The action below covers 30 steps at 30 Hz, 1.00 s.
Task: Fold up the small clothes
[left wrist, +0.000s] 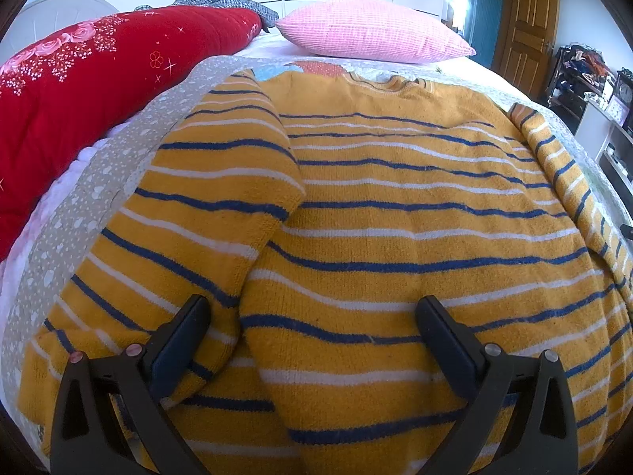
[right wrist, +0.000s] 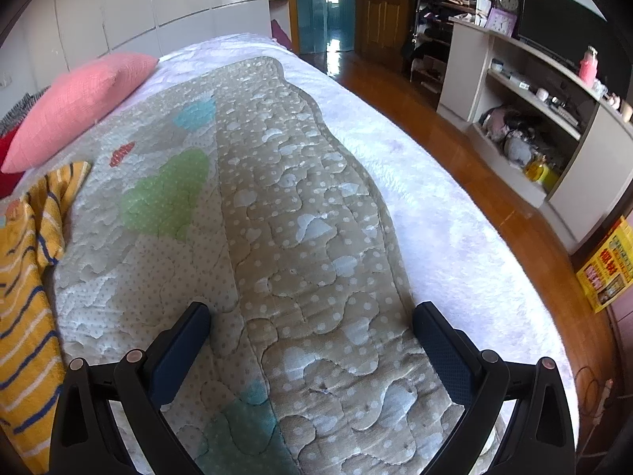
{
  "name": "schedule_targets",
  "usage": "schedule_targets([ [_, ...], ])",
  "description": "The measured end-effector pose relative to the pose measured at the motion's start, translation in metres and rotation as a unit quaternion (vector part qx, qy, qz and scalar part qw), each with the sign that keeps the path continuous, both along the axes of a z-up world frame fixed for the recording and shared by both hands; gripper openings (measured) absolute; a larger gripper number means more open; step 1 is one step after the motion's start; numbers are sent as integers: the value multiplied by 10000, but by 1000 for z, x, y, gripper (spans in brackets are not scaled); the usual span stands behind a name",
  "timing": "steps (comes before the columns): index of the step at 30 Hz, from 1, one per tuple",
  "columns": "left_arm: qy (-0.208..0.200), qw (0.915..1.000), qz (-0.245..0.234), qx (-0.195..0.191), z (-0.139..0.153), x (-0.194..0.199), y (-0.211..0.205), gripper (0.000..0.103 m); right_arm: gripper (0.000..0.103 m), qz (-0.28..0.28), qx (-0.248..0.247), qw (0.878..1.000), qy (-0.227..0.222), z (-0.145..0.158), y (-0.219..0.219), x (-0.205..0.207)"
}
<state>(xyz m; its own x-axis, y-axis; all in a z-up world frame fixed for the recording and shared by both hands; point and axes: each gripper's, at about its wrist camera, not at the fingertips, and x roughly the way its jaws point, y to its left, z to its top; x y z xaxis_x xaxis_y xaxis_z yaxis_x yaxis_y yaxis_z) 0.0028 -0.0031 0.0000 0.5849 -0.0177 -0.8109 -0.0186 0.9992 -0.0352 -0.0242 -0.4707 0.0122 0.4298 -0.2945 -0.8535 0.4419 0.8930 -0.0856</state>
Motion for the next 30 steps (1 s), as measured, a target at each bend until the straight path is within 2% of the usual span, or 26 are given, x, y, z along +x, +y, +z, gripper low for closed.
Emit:
schedule_targets([
  [3, 0, 10000, 2, 12, 0, 0, 0, 103, 103, -22, 156, 9998, -118, 0, -4, -2],
  [8, -3, 10000, -1, 0, 0, 0, 0, 103, 103, 21, -274, 9996, 82, -1, 8, 3],
  [10, 3, 10000, -2, -15, 0, 1, 0, 103, 103, 32, -241, 9996, 111, -1, 7, 5],
  [12, 4, 10000, -5, -28, 0, 1, 1, 103, 102, -31, -204, 9995, 237, 6, 4, 5],
  [14, 6, 10000, -4, -44, 0, 1, 1, 103, 98, -240, -457, 9985, 193, 28, 13, -4],
  [18, 36, 10000, -7, -58, 0, 2, 2, 103, 96, 271, -688, 9963, -446, 77, 66, -36],
  [21, 109, 9999, 7, 0, 0, 4, 0, 103, 98, 800, -407, 9928, -788, 97, 115, -63],
  [24, 166, 9998, 33, 66, 0, 7, -2, 103, 100, 1238, 102, 9877, -954, 93, 162, -85],
  [27, 171, 9998, 33, 22, 0, 7, -1, 103, 100, 1689, 426, 9819, -748, 75, 203, -87],
  [30, 156, 9999, 18, 42, 0, 5, -2, 103, 100, 2085, 506, 9754, -499, 54, 240, -79],
])
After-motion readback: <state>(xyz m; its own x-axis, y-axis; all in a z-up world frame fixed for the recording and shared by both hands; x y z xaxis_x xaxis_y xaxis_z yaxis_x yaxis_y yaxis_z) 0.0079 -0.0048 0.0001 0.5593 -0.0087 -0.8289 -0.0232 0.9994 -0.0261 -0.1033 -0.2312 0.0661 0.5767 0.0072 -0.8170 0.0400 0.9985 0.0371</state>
